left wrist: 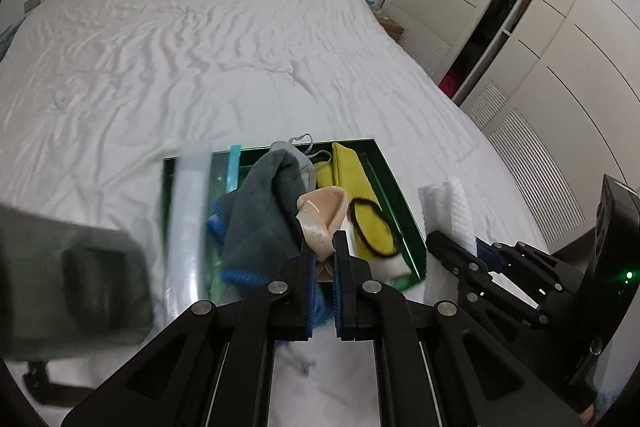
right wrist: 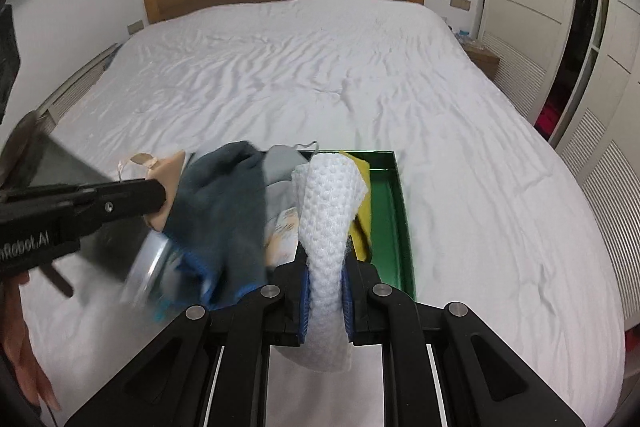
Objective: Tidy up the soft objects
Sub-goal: 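Carry the sponge and white wipe over the green tray with both tools, then lower the sponge and wipe into the tray and open both tools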
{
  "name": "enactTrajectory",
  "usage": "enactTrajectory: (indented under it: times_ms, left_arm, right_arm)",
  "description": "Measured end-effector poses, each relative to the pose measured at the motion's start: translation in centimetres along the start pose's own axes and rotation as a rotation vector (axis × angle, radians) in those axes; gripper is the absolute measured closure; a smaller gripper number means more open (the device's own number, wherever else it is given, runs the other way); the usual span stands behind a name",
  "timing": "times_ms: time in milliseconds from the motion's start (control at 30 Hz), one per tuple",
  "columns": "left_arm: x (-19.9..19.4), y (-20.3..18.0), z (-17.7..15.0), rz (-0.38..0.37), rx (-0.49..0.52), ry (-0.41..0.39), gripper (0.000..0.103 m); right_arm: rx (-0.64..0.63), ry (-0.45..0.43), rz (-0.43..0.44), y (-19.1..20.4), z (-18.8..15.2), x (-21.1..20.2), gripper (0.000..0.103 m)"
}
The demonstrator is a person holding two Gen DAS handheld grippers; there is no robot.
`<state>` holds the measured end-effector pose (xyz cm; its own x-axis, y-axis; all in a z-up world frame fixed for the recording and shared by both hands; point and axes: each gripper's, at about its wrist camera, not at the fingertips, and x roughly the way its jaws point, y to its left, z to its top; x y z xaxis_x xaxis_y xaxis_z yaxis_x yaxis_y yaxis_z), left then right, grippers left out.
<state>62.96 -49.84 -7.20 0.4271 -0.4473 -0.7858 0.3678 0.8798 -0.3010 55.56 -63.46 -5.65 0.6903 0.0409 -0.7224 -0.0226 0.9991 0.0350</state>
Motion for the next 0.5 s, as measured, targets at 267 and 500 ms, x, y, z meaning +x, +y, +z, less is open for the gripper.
enactTrajectory:
  times_ms: [267, 500]
  left_arm:
    - [3.1, -0.2, 0.6, 0.058, -0.013, 0.016, 0.098]
    - [4.9, 0.3, -0.2, 0.105, 0.002, 0.046, 0.098]
  right_arm:
    - [0.0, 0.047, 0.004, -0.1, 2.4, 5.0, 0.09]
    - [-0.019, 0.084, -0.004, 0.6, 3.5, 7.9, 0.088]
